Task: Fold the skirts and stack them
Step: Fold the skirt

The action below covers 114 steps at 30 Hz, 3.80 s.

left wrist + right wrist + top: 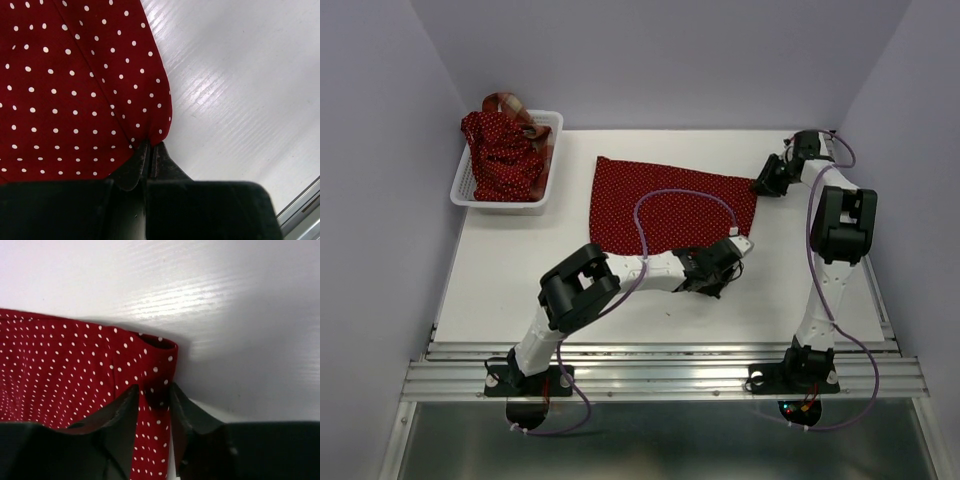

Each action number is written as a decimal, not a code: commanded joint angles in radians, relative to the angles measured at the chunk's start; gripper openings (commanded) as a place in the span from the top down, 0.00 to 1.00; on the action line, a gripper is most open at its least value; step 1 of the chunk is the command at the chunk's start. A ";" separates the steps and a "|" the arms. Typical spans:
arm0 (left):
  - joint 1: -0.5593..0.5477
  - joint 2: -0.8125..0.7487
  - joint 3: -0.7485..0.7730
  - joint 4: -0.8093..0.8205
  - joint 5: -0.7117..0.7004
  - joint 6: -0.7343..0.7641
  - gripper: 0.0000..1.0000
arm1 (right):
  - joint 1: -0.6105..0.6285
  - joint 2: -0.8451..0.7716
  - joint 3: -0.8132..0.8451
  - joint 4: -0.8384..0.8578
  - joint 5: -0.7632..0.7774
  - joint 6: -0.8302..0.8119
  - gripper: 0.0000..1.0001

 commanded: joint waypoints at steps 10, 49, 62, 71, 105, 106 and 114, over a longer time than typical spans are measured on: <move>-0.011 -0.166 -0.016 0.049 0.195 -0.001 1.00 | 0.003 -0.080 0.051 0.019 0.245 0.003 0.99; 0.033 -0.539 -0.358 0.278 0.245 -0.178 1.00 | 0.263 -0.193 0.491 -0.286 0.497 -0.145 0.99; 0.113 -0.695 -0.602 0.351 0.229 -0.307 1.00 | 0.392 -0.078 0.554 -0.180 0.538 -0.101 0.99; 0.147 -0.766 -0.698 0.331 0.186 -0.355 1.00 | 0.467 -0.009 0.573 -0.094 0.505 -0.083 0.99; 0.312 -0.703 -0.856 0.290 0.115 -0.441 1.00 | 0.605 0.248 0.566 0.093 0.485 -0.033 0.87; 0.322 -0.702 -0.860 0.290 0.115 -0.442 1.00 | 0.615 0.253 0.568 0.098 0.483 -0.032 0.86; 0.343 -0.715 -0.869 0.272 0.101 -0.456 1.00 | 0.624 0.253 0.539 0.153 0.423 -0.009 0.72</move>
